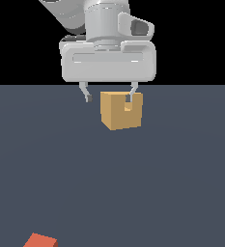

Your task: Insert the peg into the horizontal hole in a box.

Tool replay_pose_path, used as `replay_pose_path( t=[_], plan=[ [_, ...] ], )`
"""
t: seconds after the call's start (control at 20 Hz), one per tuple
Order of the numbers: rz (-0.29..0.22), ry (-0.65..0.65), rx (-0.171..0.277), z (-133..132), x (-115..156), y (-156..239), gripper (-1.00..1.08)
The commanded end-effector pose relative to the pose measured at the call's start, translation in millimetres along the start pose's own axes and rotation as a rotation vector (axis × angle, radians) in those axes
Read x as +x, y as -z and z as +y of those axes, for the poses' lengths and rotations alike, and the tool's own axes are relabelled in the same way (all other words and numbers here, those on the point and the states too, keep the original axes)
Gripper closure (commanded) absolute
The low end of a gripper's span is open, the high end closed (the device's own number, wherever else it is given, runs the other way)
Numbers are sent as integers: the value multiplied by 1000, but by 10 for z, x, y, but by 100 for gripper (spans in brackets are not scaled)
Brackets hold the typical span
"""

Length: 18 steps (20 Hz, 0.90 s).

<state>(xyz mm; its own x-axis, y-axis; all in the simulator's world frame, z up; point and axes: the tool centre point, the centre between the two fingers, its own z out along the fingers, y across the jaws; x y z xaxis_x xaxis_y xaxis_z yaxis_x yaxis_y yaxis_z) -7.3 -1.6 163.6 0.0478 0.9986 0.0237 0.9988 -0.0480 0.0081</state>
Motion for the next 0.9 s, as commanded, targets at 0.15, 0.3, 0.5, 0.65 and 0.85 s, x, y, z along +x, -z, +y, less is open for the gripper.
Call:
replay_pose_path(
  t=[0.15,0.3,0.5,0.65,0.85],
  plan=[
    [0,-2,0,-9,-46,-13,-92],
    [-1,-9,0,-37,-186,-51,-92],
    [-4,-24,1,-105,-508,-139,-92],
    [-7,-39,2,-181,-847,-231,-92],
    [-11,-65,3,-315,-1409,-383,-92]
  ],
)
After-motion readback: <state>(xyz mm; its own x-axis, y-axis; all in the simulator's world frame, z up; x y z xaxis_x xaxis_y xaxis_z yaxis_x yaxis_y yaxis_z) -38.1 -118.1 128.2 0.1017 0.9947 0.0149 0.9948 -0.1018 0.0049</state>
